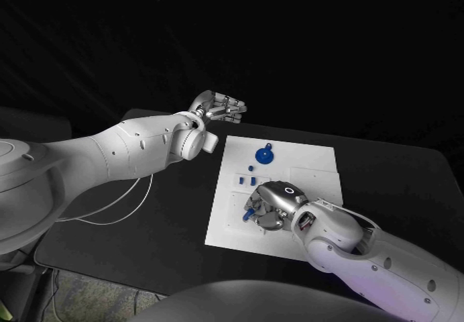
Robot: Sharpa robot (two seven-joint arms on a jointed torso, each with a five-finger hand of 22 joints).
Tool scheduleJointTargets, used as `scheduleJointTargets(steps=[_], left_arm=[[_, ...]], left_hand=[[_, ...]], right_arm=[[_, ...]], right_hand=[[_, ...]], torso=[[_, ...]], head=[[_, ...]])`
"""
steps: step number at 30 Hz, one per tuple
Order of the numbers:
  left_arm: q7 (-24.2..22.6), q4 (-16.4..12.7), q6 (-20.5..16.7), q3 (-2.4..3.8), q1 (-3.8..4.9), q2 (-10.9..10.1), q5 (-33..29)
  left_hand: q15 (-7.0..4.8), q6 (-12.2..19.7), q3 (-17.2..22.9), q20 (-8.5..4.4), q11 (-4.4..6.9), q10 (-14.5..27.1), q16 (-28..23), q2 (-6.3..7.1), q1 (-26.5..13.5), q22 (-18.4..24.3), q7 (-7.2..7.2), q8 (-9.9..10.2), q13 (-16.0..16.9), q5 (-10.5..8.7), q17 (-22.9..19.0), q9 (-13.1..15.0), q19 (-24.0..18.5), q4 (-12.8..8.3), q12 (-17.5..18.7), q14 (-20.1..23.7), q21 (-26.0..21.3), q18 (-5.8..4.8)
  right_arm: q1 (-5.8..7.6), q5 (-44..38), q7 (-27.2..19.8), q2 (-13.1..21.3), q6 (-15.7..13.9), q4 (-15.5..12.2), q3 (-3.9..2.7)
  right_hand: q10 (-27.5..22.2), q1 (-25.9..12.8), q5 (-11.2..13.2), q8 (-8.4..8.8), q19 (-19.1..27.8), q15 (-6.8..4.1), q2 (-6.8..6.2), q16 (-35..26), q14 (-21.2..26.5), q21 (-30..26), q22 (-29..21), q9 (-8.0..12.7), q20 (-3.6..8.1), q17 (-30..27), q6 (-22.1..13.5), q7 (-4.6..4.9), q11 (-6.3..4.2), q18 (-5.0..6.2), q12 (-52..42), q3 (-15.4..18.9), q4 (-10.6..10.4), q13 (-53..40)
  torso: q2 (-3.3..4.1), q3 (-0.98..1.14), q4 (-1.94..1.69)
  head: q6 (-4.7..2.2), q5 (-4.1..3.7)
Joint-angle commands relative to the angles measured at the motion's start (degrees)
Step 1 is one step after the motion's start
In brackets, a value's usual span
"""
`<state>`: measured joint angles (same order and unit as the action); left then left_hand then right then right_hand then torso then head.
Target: Assemble the parts on the task board
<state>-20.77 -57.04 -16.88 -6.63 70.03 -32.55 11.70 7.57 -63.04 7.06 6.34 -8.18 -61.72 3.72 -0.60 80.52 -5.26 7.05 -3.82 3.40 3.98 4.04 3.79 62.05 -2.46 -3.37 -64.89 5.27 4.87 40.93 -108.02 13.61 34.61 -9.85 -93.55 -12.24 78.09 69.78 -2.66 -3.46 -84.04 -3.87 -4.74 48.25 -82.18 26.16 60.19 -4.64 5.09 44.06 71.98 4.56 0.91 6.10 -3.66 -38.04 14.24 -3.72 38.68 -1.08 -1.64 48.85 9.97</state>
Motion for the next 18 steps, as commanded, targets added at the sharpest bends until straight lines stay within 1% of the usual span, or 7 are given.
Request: scheduleJointTargets(steps=[1,10,12,18], left_arm=[[-0.1,0.0,0.9,0.04,0.02,0.0,-0.4],[-0.1,0.1,1.0,0.04,0.02,0.0,-0.4],[-0.1,0.1,1.0,0.04,0.02,0.0,-0.4],[0.0,0.1,1.0,0.04,0.02,0.0,-0.4]], left_hand=[[-0.09,0.0,-0.3,0.37,0.05,0.3,-0.2,-0.37,-0.3,0.1,0.07,0.2,-0.1,-0.18,0.0,0.0,0.2,0.2,0.0,0.4,0.1,0.78],[-0.09,0.0,-0.4,0.37,0.04,0.4,-0.2,-0.38,-0.3,0.2,0.07,0.2,-0.1,-0.19,0.0,0.0,0.2,0.2,0.0,0.4,0.1,0.78],[-0.09,0.0,-0.4,0.37,0.04,0.4,-0.2,-0.38,-0.3,0.2,0.07,0.2,-0.1,-0.19,0.0,0.0,0.2,0.2,0.0,0.4,0.1,0.78],[-0.09,0.0,-0.4,0.37,0.04,0.4,-0.2,-0.38,-0.3,0.2,0.07,0.2,-0.1,-0.19,0.0,0.0,0.2,0.2,0.0,0.4,0.1,0.78]], right_arm=[[-0.01,-0.9,0.0,0.1,2.2,-0.2,0.04],[-0.02,-1.1,0.1,0.1,2.8,-0.3,0.07],[-0.02,-1.3,0.2,0.1,2.8,-0.2,0.08],[-0.02,-2.9,1.3,-0.4,2.3,0.0,0.23]], right_hand=[[0.4,0.0,-0.2,-0.27,-2.1,-0.15,0.53,-0.2,0.2,-0.2,0.1,-0.4,0.32,0.0,0.5,-0.2,0.0,0.82,-0.2,-0.3,0.0,-0.1],[0.4,0.0,-0.2,-0.27,-2.1,-0.15,0.53,-0.2,0.2,-0.2,0.1,-0.4,0.32,0.0,0.5,-0.2,0.0,0.82,-0.2,-0.3,0.0,-0.1],[0.4,0.0,-0.2,-0.27,-2.1,-0.15,0.53,-0.2,0.2,-0.2,0.1,-0.4,0.32,0.0,0.5,-0.2,0.0,0.82,-0.2,-0.3,0.0,-0.1],[0.5,-0.1,-0.2,-0.27,-2.0,-0.14,0.57,-0.2,0.3,-0.2,0.2,-0.4,0.31,0.0,0.5,-0.21,0.0,0.81,-0.2,-0.3,0.1,-0.1]], torso=[[-0.01,0.02,0.01],[0.0,0.02,0.02],[-0.01,-0.01,0.02],[-0.01,-0.01,0.02]], head=[[0.08,0.1],[0.17,0.15],[0.2,0.14],[0.21,0.14]])
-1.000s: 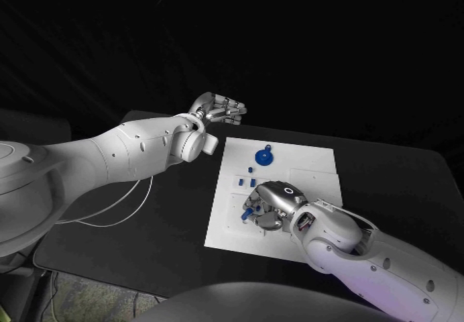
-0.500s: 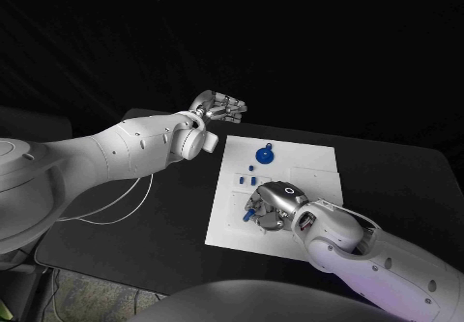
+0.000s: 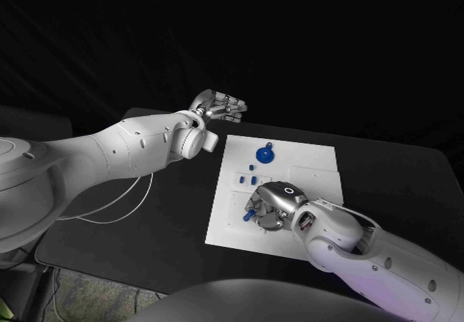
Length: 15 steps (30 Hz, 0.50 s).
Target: Assemble the parts on the task board
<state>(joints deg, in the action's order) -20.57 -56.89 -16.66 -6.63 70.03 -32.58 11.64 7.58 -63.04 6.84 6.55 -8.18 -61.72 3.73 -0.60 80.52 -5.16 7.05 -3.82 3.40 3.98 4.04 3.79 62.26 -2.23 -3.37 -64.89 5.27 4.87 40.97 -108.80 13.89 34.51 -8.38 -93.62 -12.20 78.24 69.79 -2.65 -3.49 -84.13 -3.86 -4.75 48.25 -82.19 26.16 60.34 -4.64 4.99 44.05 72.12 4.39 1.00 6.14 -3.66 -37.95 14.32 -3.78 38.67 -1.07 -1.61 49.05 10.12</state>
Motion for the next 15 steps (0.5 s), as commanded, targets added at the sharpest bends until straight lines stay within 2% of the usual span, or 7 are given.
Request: scheduleJointTargets(steps=[1,9,15], left_arm=[[-0.2,-0.1,0.8,0.04,0.03,0.1,-0.4],[-0.2,-0.1,0.8,0.04,0.03,0.2,-0.4],[-0.1,-0.1,1.0,0.03,0.03,0.2,-0.4]], left_hand=[[-0.09,0.0,-0.1,0.16,0.04,0.4,-0.2,-0.38,-0.3,0.1,0.08,0.2,-0.1,-0.19,0.0,0.0,0.0,0.0,0.0,0.4,0.1,0.78],[-0.09,0.0,-0.1,0.16,0.04,0.4,-0.2,-0.38,-0.3,0.1,0.08,0.2,-0.1,-0.19,0.0,0.0,0.0,0.0,0.0,0.4,0.1,0.78],[-0.09,0.1,-0.3,0.17,0.03,0.4,-0.2,-0.41,-0.2,0.2,0.09,0.2,-0.1,-0.23,0.0,0.0,0.1,0.1,0.0,0.4,0.1,0.81]], right_arm=[[-0.06,-2.5,1.4,-0.5,0.8,0.1,0.35],[-0.06,-5.0,3.6,-1.1,1.4,0.1,1.62],[-0.03,-5.2,4.0,-1.5,1.5,0.0,2.2]], right_hand=[[0.3,-0.1,-0.2,-0.23,-1.9,-0.15,0.58,-0.2,0.3,-0.2,0.1,-0.4,0.4,0.0,0.3,-0.04,-0.09,0.76,-0.2,-0.4,0.0,0.0],[0.3,-0.1,-0.2,-0.22,-1.9,-0.13,0.49,-0.2,0.3,-0.2,0.2,-0.4,0.39,0.0,0.3,-0.03,-0.08,0.75,-0.2,-0.5,0.1,0.0],[0.1,-0.3,-0.2,-0.19,-1.8,-0.1,0.38,-0.2,0.5,-0.6,0.2,-0.3,0.36,-0.1,0.2,0.03,-0.02,0.77,-0.1,-0.4,0.0,0.0]], torso=[[-0.01,-0.03,-0.01],[-0.05,-0.07,-0.03],[-0.01,-0.08,-0.04]], head=[[-0.03,-0.01],[-0.07,-0.03],[-0.13,-0.18]])
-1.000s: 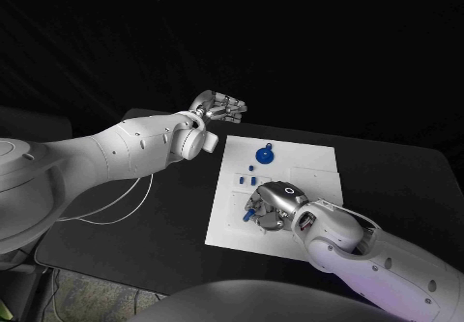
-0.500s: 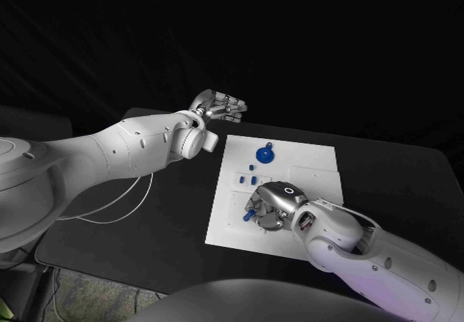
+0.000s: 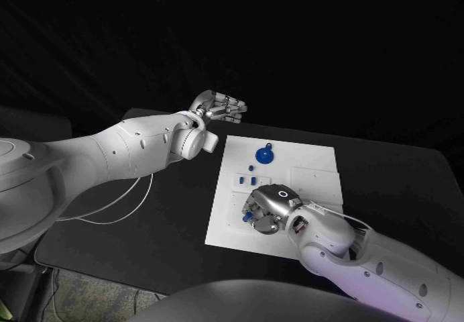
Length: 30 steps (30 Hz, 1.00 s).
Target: Assemble the parts on the task board
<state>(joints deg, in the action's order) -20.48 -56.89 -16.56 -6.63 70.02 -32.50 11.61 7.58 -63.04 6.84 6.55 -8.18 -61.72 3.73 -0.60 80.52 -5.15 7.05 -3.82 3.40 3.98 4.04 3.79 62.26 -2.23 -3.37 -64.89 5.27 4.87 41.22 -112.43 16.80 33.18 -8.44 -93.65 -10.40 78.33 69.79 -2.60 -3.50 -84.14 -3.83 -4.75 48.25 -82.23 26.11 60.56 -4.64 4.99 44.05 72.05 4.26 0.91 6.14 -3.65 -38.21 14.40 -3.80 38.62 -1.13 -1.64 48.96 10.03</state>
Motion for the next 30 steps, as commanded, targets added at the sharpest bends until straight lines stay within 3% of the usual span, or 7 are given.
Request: scheduleJointTargets(steps=[1,7,11,23,24,26,30], left_arm=[[-0.2,-0.1,0.9,0.04,0.03,0.1,-0.4],[-0.1,-0.1,1.2,0.04,0.03,0.1,-0.5],[0.1,0.0,1.6,0.04,0.03,0.1,-1.5],[0.4,0.0,2.3,0.04,0.03,0.0,-2.1],[0.4,0.0,2.4,0.04,0.03,0.0,-2.1],[0.5,0.0,2.6,0.03,0.03,0.0,-2.1],[0.7,0.0,2.9,0.03,0.03,-0.1,-2.1]], left_hand=[[-0.11,0.1,-0.3,0.15,0.03,0.4,-0.2,-0.41,-0.2,0.2,0.1,0.2,-0.1,-0.22,0.0,0.0,0.1,0.1,0.0,0.4,0.1,0.83],[-0.11,0.1,-0.3,0.15,0.02,0.4,-0.2,-0.41,-0.2,0.2,0.1,0.2,-0.1,-0.23,0.0,0.0,0.2,0.1,0.0,0.4,0.1,0.83],[-0.09,0.1,-0.4,0.17,0.03,0.4,-0.2,-0.39,-0.3,0.2,0.09,0.2,-0.1,-0.29,0.0,0.0,0.2,0.2,0.0,0.4,0.1,0.83],[-0.07,0.1,-0.5,0.19,0.0,0.5,-0.2,-0.39,-0.2,0.3,0.1,0.2,0.0,-0.5,0.0,0.0,0.2,0.3,0.0,0.4,0.1,0.85],[-0.07,0.1,-0.5,0.19,0.0,0.5,-0.2,-0.39,-0.2,0.3,0.1,0.2,0.0,-0.5,0.0,0.0,0.2,0.3,0.0,0.4,0.1,0.85],[-0.06,0.1,-0.5,0.2,0.0,0.5,-0.2,-0.39,-0.2,0.3,0.1,0.2,0.0,-0.51,0.0,0.0,0.2,0.3,0.0,0.5,0.1,0.86],[-0.03,0.1,-0.5,0.23,-0.02,0.5,-0.2,-0.41,-0.2,0.3,0.09,0.2,0.0,-0.58,0.0,0.0,0.1,0.3,0.0,0.5,0.0,0.85]], right_arm=[[-0.28,-1.4,1.1,-0.3,1.5,0.0,0.48],[-0.27,0.0,0.9,-0.6,-0.1,0.3,1.01],[-0.27,0.5,1.4,-0.6,-2.2,0.3,1.2],[-0.28,1.1,2.4,-0.3,-6.9,0.0,1.29],[-0.28,1.3,2.5,-0.3,-7.6,-0.1,1.29],[-0.28,1.8,2.5,-0.1,-8.8,-0.3,1.29],[-0.28,3.3,1.8,0.9,-11.6,-1.6,1.24]], right_hand=[[-0.1,-0.7,-0.3,-0.19,-1.8,-0.08,0.16,-0.2,0.5,-0.6,0.0,-0.3,0.32,-0.1,0.2,0.21,0.08,0.75,-0.1,0.1,-0.3,0.0],[-3.6,-1.9,-0.2,0.02,-2.0,0.68,-2.26,0.1,0.4,-1.4,-0.5,0.7,-0.34,-0.5,-3.0,0.64,1.09,1.0,0.2,5.2,-3.5,0.3],[-9.3,-2.7,-0.1,-0.04,-2.1,2.02,-6.07,0.1,0.2,-2.7,-1.3,1.0,-1.33,-0.7,-12.3,1.2,2.67,1.22,0.1,9.5,-4.1,0.3],[-14.3,3.0,-0.2,-0.01,-2.1,2.86,-6.53,-0.2,0.6,-3.9,-3.3,1.0,-2.43,-1.7,-15.2,0.66,3.86,2.51,-0.2,19.8,-7.2,0.3],[-16.3,2.8,-0.2,0.26,-1.9,3.05,-7.57,-0.4,0.9,-4.1,-3.4,1.3,-2.47,-1.8,-19.5,0.19,4.41,2.58,0.1,20.4,-7.3,0.4],[-19.2,2.3,-0.2,0.37,-1.8,3.4,-9.17,-0.6,1.3,-4.6,-3.8,1.5,-2.73,-1.9,-25.2,-2.42,5.14,2.92,-0.2,22.0,-8.8,0.3],[-21.5,6.2,-0.2,0.33,-2.2,3.73,-10.67,-0.2,1.5,-5.3,-5.0,1.4,-3.37,-2.2,-25.7,-1.9,5.51,3.88,-1.9,25.8,-16.3,0.4]], torso=[[0.06,0.0,-0.02],[0.07,0.06,0.01],[0.09,0.11,0.09],[0.07,0.11,0.04],[0.06,0.11,0.04],[0.08,0.12,0.03],[0.03,0.1,0.0]], head=[[-0.07,-0.08],[-0.08,-0.09],[-0.14,-0.25],[-0.2,-0.37],[-0.2,-0.39],[-0.17,-0.43],[-0.15,-0.76]])
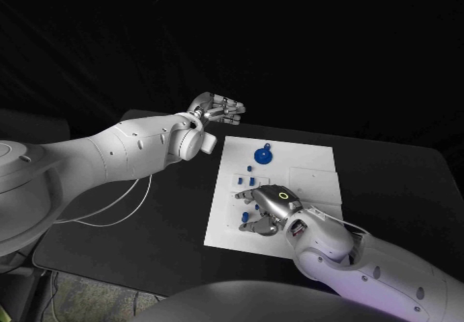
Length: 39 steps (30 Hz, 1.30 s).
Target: Assemble the parts on the task board
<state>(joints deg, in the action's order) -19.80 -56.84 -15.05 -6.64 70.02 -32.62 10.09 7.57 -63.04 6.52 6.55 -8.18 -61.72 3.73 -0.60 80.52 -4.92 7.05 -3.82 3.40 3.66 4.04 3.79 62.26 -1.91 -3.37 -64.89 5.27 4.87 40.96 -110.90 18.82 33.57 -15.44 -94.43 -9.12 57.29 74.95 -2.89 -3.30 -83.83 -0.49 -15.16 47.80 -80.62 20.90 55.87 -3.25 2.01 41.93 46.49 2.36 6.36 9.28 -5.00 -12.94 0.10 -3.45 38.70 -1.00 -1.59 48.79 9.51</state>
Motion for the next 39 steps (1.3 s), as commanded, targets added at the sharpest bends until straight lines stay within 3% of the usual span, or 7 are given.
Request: scheduleJointTargets(steps=[1,6,10,16,22,31,39], left_arm=[[0.0,-0.1,1.4,0.03,0.03,0.0,-0.6],[0.0,0.0,1.4,0.03,0.03,-0.2,-0.5],[-0.2,-0.1,1.7,0.02,0.04,-0.5,-0.4],[-2.0,-0.5,1.3,0.0,0.03,-1.3,0.5],[-4.4,-1.7,-0.4,0.01,-0.16,-2.7,0.2],[-5.3,-2.9,-0.8,0.02,-0.97,-4.3,-0.8],[-4.1,-2.8,1.3,0.02,-2.03,-4.1,-1.3]], left_hand=[[-0.03,0.1,-0.2,0.23,-0.02,0.5,-0.2,-0.41,-0.2,0.1,0.09,0.2,0.0,-0.26,0.0,0.0,0.1,0.0,0.0,0.5,0.0,0.84],[-0.01,0.1,-0.3,0.25,-0.02,0.6,-0.2,-0.4,-0.2,0.1,0.09,0.2,0.0,-0.32,0.0,0.0,0.1,0.0,0.0,0.6,0.0,0.84],[-0.08,0.0,-0.4,0.22,0.06,0.3,-0.2,-0.44,-0.2,0.1,0.06,0.2,0.0,-0.33,0.0,0.0,0.2,0.1,0.0,0.4,0.0,0.87],[-0.85,0.0,-0.1,-0.52,0.66,-1.5,-0.2,-0.68,-0.1,-0.2,-0.06,0.2,-0.1,-0.18,0.0,0.0,1.5,0.4,0.0,-1.9,0.9,0.9],[-1.65,-0.6,0.4,-1.29,1.26,-3.3,-0.1,-0.6,-0.1,-0.6,-0.37,0.2,-0.1,0.27,0.1,0.0,2.5,0.5,0.0,-4.0,1.8,0.86],[-1.81,-0.4,1.2,-1.57,1.78,-5.0,-0.2,-0.16,-0.6,-0.8,-0.36,0.2,-0.1,0.24,0.0,0.0,2.3,0.8,0.0,-4.2,2.2,0.44],[-1.61,0.0,1.4,-1.41,1.62,-4.6,-0.2,0.11,-1.1,-0.7,-0.27,0.2,-0.1,0.02,0.0,0.0,2.0,1.0,0.0,-3.7,2.1,0.32]], right_arm=[[-0.03,1.8,-0.2,0.5,-4.6,-0.9,-0.04],[0.14,7.6,-1.8,3.2,-7.0,-3.0,-1.92],[0.84,19.0,-3.7,6.6,-6.2,-3.6,-4.05],[1.36,33.0,-4.1,12.0,-0.6,-2.5,-8.45],[1.49,40.0,-0.8,16.0,5.9,-0.6,-11.55],[1.52,40.3,9.3,18.7,16.5,-0.1,-12.59],[1.3,39.5,17.1,18.2,22.2,0.3,-12.46]], right_hand=[[-0.5,1.0,0.1,0.13,-2.5,0.39,-0.27,0.3,-0.1,-0.1,-0.3,0.0,-0.39,-0.1,-0.2,0.0,0.07,0.75,-0.6,0.5,-2.0,0.0],[1.8,1.2,0.1,-0.18,-2.6,0.17,0.5,0.5,-0.5,0.5,-0.7,-0.2,-0.31,-0.5,2.8,1.14,-0.67,0.56,-2.2,0.3,-2.5,-0.1],[7.1,-0.7,0.1,-1.53,-2.2,-0.81,3.23,-0.6,-0.1,0.0,-1.3,-0.8,0.36,-1.3,12.2,5.1,-1.81,0.04,-4.3,-0.7,-2.3,-0.1],[16.0,-4.7,-0.1,-1.16,-2.3,-2.51,8.58,-1.5,-0.4,-0.8,-2.2,-1.3,1.85,-2.0,17.6,3.01,-4.64,-1.29,-7.8,-0.9,-2.8,-1.2],[18.1,-7.0,-0.5,-0.37,-2.7,-4.95,9.83,-2.4,-2.5,1.0,-3.0,-4.5,4.57,-2.4,20.9,1.19,-8.13,-3.96,-27.0,-0.1,-0.3,-20.6],[15.5,-11.1,-3.1,-0.51,-2.5,-5.02,7.9,5.4,-1.2,8.5,-0.7,-21.5,4.99,10.6,19.8,0.21,-8.69,-4.34,-45.6,-3.3,-3.4,-56.0],[18.7,-13.7,-4.2,-0.39,-2.4,-5.38,5.39,9.6,-2.3,14.1,4.2,-33.7,5.14,19.2,19.9,-0.74,-9.01,-4.65,-48.1,-5.1,-6.0,-65.6]], torso=[[-0.05,-0.03,-0.05],[-0.05,-0.09,-0.03],[-0.1,-0.17,-0.03],[-0.3,-0.13,0.35],[-0.6,0.03,0.48],[-1.47,0.47,0.94],[-2.52,0.28,1.12]], head=[[0.02,-0.25],[-0.26,-0.85],[-0.65,-1.71],[-1.5,-3.06],[-1.75,-4.45],[-1.07,-5.35],[-0.46,-5.77]])
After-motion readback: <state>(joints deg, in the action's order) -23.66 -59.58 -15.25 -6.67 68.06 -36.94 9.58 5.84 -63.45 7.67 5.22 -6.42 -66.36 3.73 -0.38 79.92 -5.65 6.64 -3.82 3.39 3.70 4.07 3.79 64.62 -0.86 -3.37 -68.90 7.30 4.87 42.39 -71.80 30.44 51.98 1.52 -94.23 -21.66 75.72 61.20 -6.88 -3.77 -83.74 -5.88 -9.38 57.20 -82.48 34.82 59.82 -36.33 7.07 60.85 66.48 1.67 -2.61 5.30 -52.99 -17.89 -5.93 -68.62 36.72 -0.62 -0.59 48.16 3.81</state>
